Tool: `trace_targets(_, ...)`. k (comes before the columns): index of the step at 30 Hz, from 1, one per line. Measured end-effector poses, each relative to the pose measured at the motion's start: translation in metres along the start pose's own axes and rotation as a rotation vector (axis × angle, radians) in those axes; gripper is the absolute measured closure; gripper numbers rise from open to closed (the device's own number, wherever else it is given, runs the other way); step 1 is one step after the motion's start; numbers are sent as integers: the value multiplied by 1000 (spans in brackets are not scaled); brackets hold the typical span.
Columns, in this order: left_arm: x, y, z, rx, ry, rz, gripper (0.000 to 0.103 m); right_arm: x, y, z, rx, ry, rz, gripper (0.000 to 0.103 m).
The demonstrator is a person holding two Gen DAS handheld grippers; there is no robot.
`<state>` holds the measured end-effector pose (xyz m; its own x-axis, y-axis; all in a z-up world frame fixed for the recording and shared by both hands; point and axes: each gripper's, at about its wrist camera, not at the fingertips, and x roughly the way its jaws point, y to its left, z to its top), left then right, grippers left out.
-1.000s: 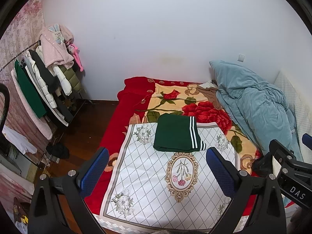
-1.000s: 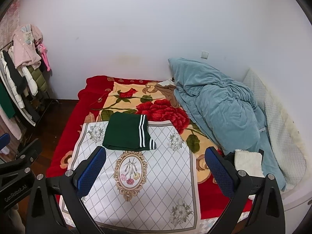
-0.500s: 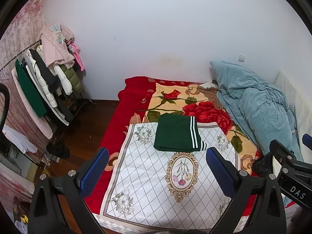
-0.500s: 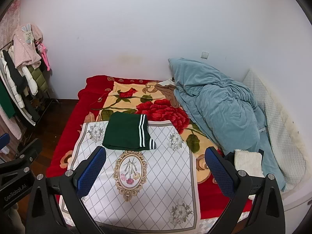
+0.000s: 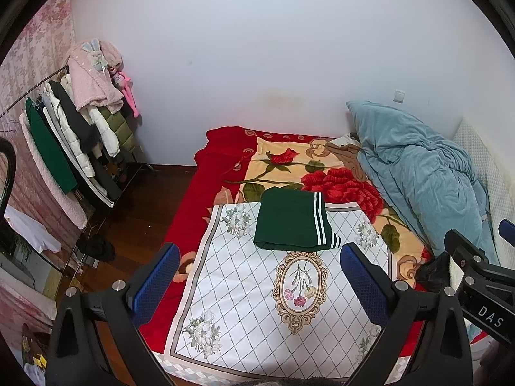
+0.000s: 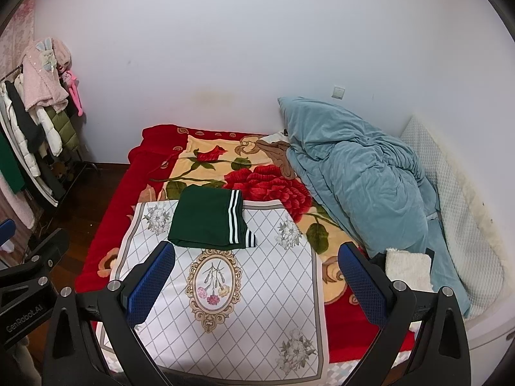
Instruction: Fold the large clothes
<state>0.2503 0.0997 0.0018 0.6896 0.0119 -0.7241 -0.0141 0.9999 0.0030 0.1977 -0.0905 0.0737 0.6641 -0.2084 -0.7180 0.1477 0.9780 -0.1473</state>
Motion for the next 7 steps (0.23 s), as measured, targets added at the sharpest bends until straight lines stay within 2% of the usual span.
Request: trace_targets(7,-1,0,1,-2,2,-3,2,-1,0,1,-2,1,0,1)
